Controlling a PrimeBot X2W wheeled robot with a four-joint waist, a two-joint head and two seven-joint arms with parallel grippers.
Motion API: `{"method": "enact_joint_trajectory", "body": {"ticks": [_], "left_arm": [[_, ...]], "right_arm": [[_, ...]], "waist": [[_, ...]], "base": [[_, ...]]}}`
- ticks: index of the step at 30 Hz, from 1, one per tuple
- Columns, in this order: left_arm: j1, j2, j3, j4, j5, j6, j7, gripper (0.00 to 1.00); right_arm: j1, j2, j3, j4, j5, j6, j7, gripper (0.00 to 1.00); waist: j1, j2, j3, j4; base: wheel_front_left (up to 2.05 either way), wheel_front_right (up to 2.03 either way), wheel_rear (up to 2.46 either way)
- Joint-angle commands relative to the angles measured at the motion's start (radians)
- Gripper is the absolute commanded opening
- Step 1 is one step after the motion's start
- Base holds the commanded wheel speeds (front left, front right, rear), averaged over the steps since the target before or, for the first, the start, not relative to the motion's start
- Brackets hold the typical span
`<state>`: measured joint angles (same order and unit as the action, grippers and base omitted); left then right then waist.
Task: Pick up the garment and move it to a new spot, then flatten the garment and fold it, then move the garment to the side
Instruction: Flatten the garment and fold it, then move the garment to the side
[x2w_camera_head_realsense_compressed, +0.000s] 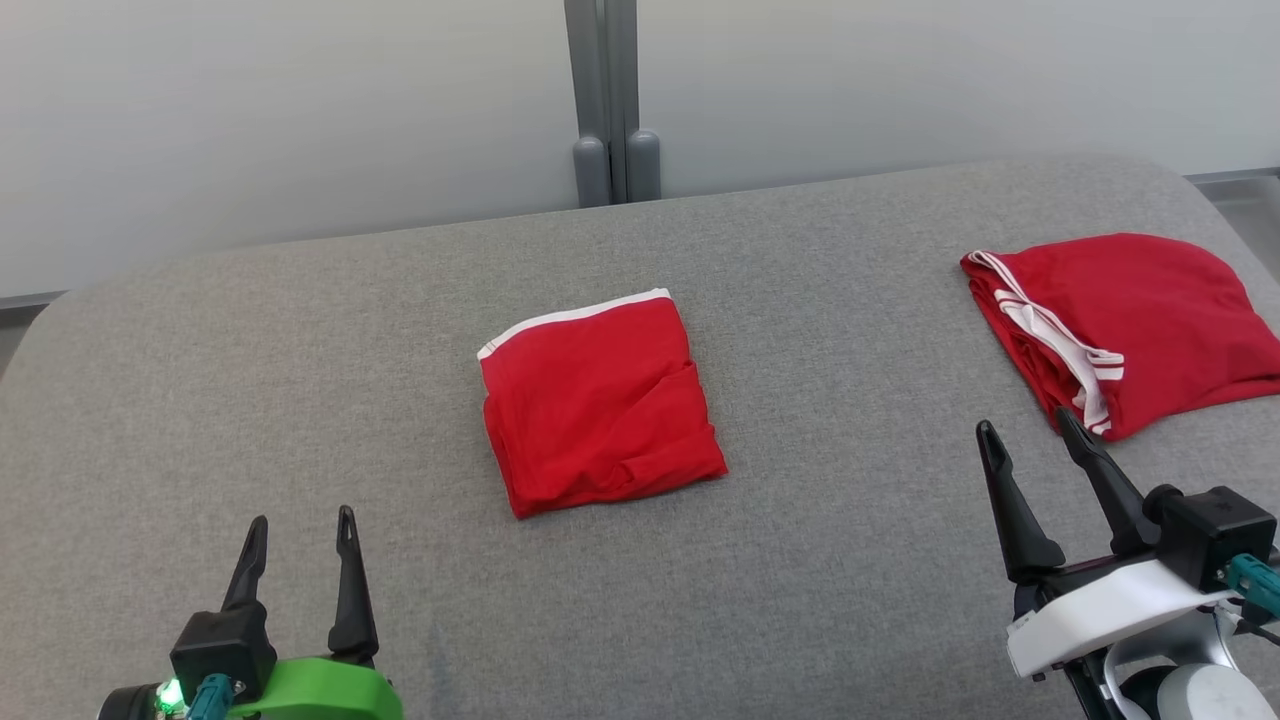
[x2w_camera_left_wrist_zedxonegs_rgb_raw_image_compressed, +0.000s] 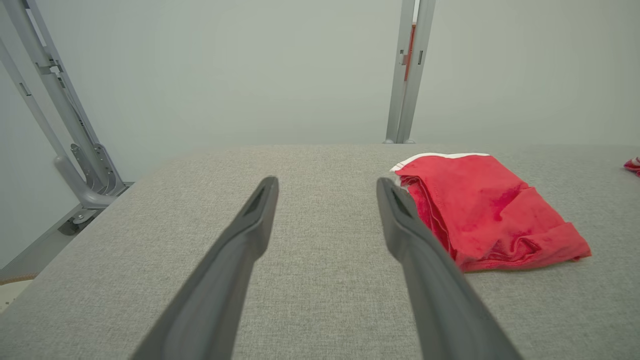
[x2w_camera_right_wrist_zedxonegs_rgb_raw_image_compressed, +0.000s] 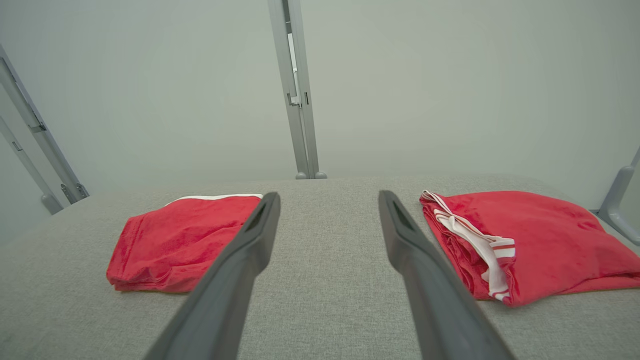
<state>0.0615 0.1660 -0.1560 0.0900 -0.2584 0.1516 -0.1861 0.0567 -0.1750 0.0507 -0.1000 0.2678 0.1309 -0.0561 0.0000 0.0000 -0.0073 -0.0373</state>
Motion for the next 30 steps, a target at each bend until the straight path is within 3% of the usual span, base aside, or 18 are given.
{"method": "enact_joint_trajectory", "body": {"ticks": [1, 10, 16, 23, 30], "left_arm": [[-0.006, 0.006, 0.004, 0.004, -0.008, 0.007, -0.006, 1.0], [-0.018, 0.013, 0.005, 0.014, -0.013, 0.012, -0.011, 1.0], [-0.06, 0.011, -0.002, -0.006, -0.004, 0.011, -0.025, 1.0], [-0.208, -0.024, -0.038, -0.038, 0.023, -0.002, -0.055, 1.0], [-0.34, -0.07, -0.085, -0.035, 0.049, -0.019, -0.076, 1.0]], "right_arm": [[0.014, 0.002, -0.003, -0.007, -0.009, -0.001, 0.003, 1.0], [0.022, 0.007, -0.013, -0.022, -0.011, -0.001, 0.011, 1.0], [-0.005, -0.004, -0.031, -0.042, -0.013, -0.001, 0.015, 1.0], [-0.122, -0.069, -0.008, -0.033, 0.015, -0.001, 0.024, 1.0], [-0.283, -0.142, 0.119, 0.076, 0.059, -0.001, 0.032, 1.0]], "waist": [[0.0, 0.0, 0.0, 0.0], [0.0, 0.0, 0.007, 0.007], [0.0, 0.0, 0.067, 0.032], [0.0, 0.0, 0.252, 0.131], [0.0, 0.0, 0.394, 0.238]], "base": [[0.0, 0.0, 0.0], [0.0, 0.0, 0.0], [0.0, 0.0, 0.0], [0.0, 0.0, 0.0], [0.0, 0.0, 0.0]]}}
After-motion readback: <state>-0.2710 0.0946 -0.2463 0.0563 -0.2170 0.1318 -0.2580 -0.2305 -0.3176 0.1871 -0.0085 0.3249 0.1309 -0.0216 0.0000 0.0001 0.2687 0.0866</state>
